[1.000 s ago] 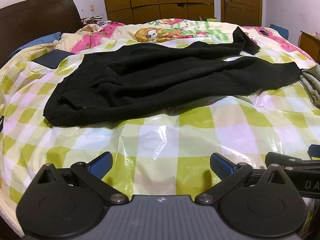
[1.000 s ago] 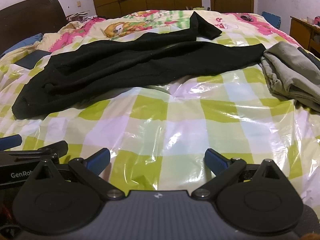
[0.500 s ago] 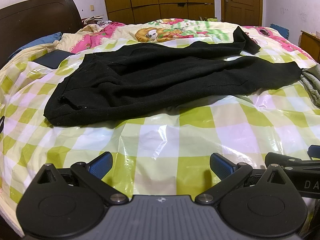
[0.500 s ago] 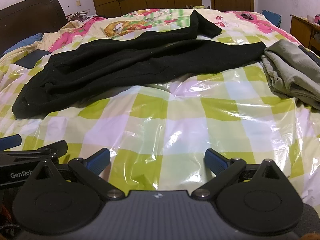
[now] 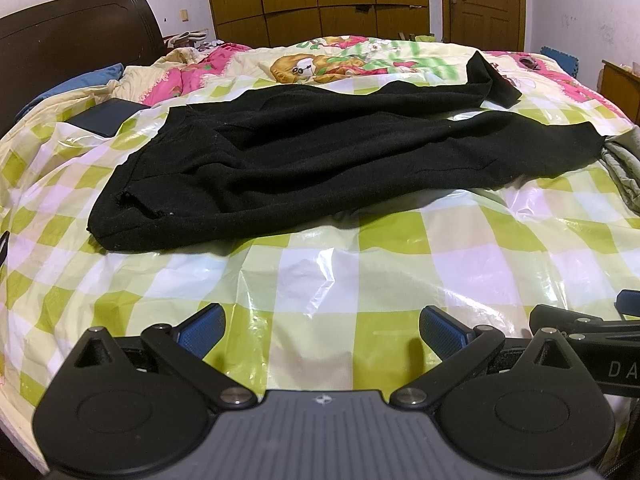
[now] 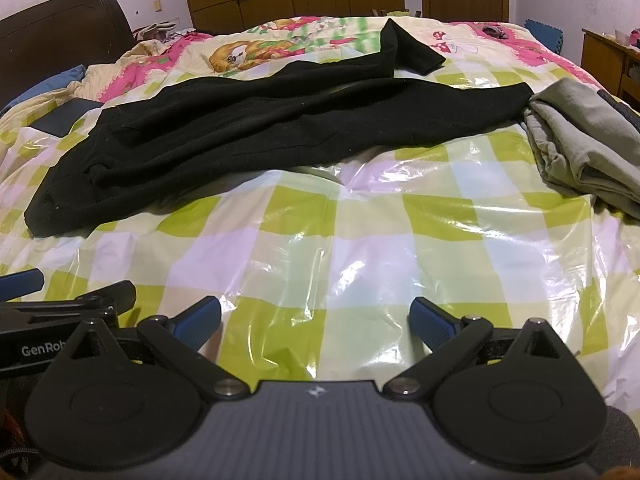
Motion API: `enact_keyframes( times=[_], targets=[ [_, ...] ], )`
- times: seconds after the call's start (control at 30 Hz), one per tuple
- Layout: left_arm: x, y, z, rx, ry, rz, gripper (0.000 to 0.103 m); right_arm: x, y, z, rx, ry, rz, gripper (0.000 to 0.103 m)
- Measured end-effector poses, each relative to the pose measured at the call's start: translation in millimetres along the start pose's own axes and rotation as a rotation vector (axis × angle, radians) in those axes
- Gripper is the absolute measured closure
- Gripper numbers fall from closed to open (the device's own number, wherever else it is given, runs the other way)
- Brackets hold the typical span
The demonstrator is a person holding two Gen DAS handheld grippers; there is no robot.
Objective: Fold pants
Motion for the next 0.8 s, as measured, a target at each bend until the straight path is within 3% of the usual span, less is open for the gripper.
enact_keyframes(
  times=[0.8],
  targets=[
    [-1.3, 1.5, 0.0, -0.003, -0.001, 0.000, 0.000, -0.4, 0.4, 0.4, -0.002, -0.002, -0.001, 0.003]
  ],
)
Point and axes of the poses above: each gripper's, at about its wrist camera, not at the fingertips, and z roughly the way its jaws point, x to its right, y to its underside, the point moved 3 cm from there along z, roughly the way its jaws point, and after that the axes turned 12 degrees about x, right-handed, at the moved point
